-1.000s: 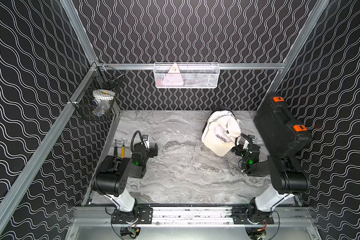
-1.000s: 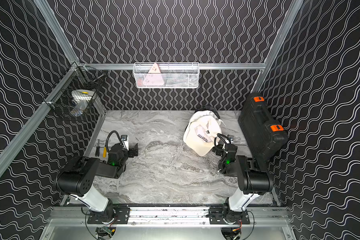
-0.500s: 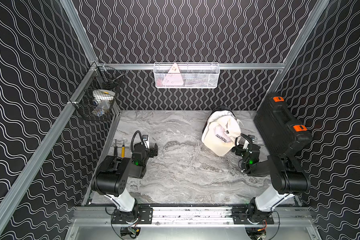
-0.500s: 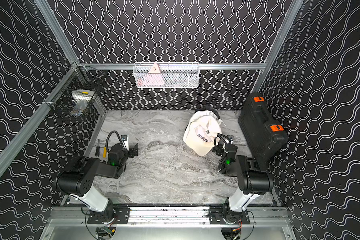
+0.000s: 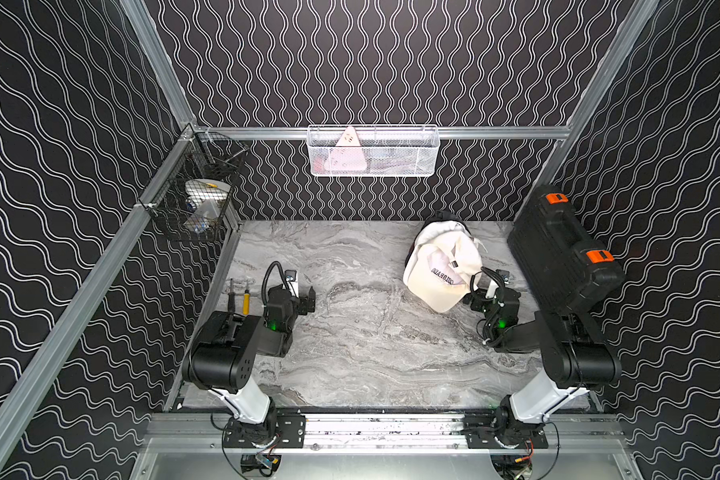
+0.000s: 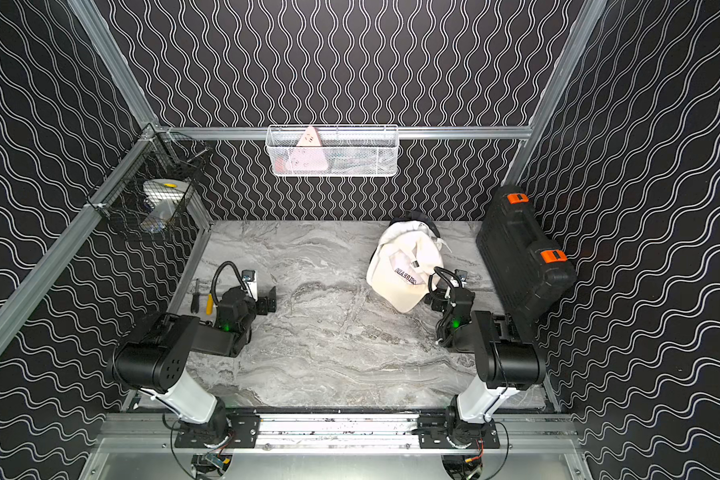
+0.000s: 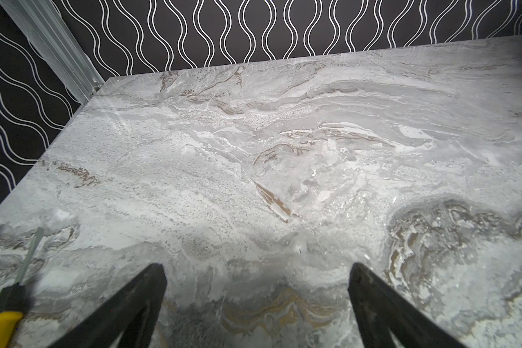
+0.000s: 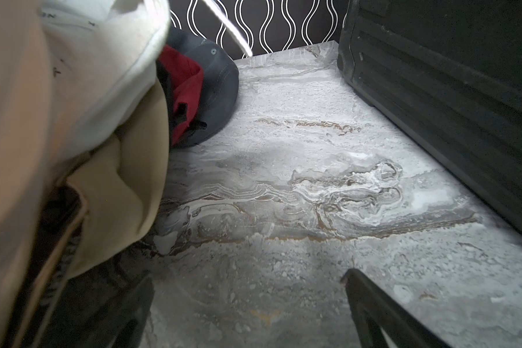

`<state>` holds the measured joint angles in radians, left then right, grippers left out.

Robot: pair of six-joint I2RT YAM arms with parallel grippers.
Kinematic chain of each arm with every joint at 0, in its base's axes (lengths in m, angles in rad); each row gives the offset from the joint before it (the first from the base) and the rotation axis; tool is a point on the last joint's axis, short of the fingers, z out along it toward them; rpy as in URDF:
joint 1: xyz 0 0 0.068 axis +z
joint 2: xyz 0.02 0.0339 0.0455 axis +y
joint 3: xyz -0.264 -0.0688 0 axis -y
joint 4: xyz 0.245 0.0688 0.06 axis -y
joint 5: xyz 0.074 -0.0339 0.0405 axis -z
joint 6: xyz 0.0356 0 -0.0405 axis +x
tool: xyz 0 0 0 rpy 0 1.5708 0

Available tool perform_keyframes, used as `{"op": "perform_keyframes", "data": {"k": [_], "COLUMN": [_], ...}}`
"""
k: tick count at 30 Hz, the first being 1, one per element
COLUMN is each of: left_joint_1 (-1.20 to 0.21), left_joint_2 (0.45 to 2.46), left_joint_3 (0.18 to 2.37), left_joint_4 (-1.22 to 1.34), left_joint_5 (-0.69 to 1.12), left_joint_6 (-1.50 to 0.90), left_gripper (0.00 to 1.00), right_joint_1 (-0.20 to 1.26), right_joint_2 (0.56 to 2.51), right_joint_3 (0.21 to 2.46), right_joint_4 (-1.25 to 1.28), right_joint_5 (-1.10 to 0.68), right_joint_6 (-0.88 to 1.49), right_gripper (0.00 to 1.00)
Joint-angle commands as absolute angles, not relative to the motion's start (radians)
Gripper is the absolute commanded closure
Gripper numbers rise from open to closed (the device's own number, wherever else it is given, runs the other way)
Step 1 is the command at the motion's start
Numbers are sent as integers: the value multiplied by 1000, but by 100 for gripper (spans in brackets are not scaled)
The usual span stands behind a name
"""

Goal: Open the adjustable buckle of the baseball cap
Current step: Pick up the baseball cap.

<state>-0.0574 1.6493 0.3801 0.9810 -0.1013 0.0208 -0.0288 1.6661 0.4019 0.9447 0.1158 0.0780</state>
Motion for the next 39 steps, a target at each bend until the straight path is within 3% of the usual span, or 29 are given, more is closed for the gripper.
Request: {"op": "perform_keyframes", "data": {"k": [1, 4, 6, 9, 18, 24, 27, 39], "left_joint_1": [-54, -75, -143, -245, -336, -382, -412, -542], "left_joint_2": [1647, 1567, 1490, 1397, 1153, 1020, 983, 870], "left_joint_3": [377, 401, 508, 574, 807, 834, 862, 817], "left_joint_4": [1000, 916, 676, 586, 39, -128, -204, -284], "left_joint_5": [-110, -167, -254, -363, -433, -346, -318, -303], "left_joint_6": [14, 17, 63, 120, -30, -146, -165, -243], "left_gripper": [1, 1, 1, 1, 1, 1, 1, 1], "right_joint_1": [-29, -26, -26, -26, -26, -31, -33, -14], "right_joint_2": [1609, 1494, 1411, 1286, 1034, 1090, 1138, 1066], "right_joint_3": [364, 350, 378, 406, 507, 726, 749, 815], "right_joint_4": [1002, 918, 764, 585, 225, -342, -339, -495], "right_joint_5": [236, 227, 232, 210, 178, 233, 51, 52], "right_joint_6": [143, 111, 113, 124, 103, 639, 586, 619], "right_gripper": [0, 0, 0, 0, 0, 0, 0, 0]}}
